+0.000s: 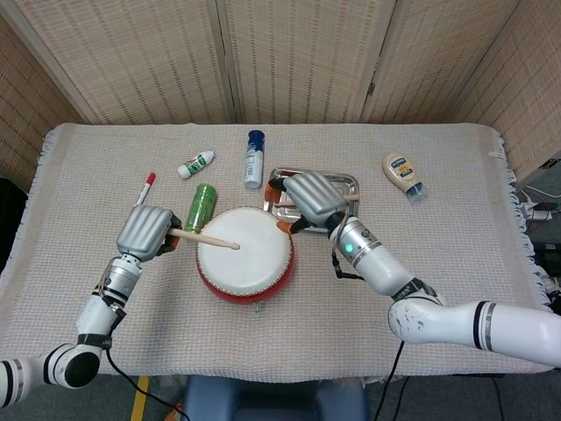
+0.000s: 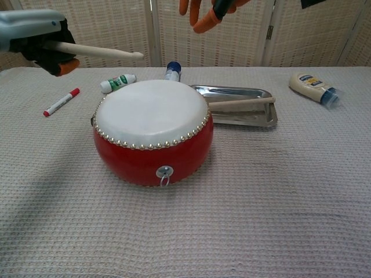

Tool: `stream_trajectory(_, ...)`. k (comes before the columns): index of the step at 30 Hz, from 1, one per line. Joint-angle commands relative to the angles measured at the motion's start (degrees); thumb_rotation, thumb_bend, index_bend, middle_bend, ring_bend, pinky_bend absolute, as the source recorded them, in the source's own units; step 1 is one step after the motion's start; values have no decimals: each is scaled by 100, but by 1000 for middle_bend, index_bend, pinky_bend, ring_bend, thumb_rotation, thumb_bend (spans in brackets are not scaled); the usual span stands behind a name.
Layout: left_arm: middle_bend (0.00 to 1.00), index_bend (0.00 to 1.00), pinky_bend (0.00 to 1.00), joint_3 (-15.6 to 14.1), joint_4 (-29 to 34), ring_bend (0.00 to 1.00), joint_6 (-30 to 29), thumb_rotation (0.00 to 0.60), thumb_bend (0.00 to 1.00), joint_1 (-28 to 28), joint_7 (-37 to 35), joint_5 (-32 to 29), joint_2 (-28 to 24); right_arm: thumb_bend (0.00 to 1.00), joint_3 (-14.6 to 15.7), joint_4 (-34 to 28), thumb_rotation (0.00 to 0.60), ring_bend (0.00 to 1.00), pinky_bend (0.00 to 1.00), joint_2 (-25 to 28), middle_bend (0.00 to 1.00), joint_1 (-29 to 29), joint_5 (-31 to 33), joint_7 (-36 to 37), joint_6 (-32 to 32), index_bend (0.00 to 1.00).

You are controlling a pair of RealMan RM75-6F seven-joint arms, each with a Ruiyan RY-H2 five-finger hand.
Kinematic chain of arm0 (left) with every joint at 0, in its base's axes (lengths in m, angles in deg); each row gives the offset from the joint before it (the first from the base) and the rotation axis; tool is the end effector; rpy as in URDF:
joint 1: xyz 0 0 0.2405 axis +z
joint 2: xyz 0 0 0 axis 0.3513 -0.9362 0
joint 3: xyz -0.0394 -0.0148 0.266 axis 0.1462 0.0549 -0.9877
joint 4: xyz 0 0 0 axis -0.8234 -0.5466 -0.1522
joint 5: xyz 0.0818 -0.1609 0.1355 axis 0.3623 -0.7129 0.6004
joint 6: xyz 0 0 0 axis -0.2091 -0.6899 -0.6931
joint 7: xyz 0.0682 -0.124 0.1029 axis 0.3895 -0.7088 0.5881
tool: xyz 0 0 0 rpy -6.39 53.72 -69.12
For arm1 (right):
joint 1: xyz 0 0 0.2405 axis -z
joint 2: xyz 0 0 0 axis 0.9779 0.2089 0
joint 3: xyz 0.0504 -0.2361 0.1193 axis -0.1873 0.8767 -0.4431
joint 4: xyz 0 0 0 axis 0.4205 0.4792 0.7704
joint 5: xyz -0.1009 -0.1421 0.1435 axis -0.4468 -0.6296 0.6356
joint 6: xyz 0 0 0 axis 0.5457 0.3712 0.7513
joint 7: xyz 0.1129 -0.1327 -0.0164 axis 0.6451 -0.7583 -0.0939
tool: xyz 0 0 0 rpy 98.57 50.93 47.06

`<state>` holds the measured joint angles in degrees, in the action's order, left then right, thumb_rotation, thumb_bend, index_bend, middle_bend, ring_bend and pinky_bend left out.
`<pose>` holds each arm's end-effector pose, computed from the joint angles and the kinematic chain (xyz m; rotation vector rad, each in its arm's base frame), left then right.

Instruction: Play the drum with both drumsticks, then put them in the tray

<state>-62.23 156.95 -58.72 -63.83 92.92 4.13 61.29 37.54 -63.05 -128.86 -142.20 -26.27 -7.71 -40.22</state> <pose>-0.1312 0.4000 0.0735 -1.7171 -0.8270 -0.9066 0.0149 -0.4297 0.0683 1.9485 -1.0908 1.1086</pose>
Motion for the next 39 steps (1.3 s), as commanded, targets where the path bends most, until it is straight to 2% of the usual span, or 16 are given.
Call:
stream_trajectory(1,1000,957,1000,26,35,1000,-153,600,574,-217,488,-298,111,172,112,-204,600,781,1000,153,414,-143,248,-104,29,393)
stream_trajectory(6,1000,950,1000,56,110,1000,-340,600,573,-472,1038,-771,315,144,309,-240,600,781,1000,85,414,-353,542,-138,-52,371)
stream_trajectory(11,1000,944,1000,63,188,1000,-462,600,573,-720,1478,-1238,461,122,467,-63,600,781,1000,-225,414,-628,817,-186,-1,349)
stream_trajectory(26,1000,940,1000,128,211,1000,-721,600,574,-1110,1771,-2003,726,109,568,662,600,781,1000,-1090,414,-1201,1368,-153,177,343)
stream_trajectory(34,1000,938,1000,108,189,1000,-859,600,573,-1269,1905,-2207,833,109,576,875,600,788,1000,-1360,420,-1420,1619,-212,232,393)
stream_trajectory(39,1000,938,1000,105,188,1000,-957,600,574,-1359,1991,-2273,903,109,585,959,600,800,1000,-1502,461,-1564,1748,-311,275,455)
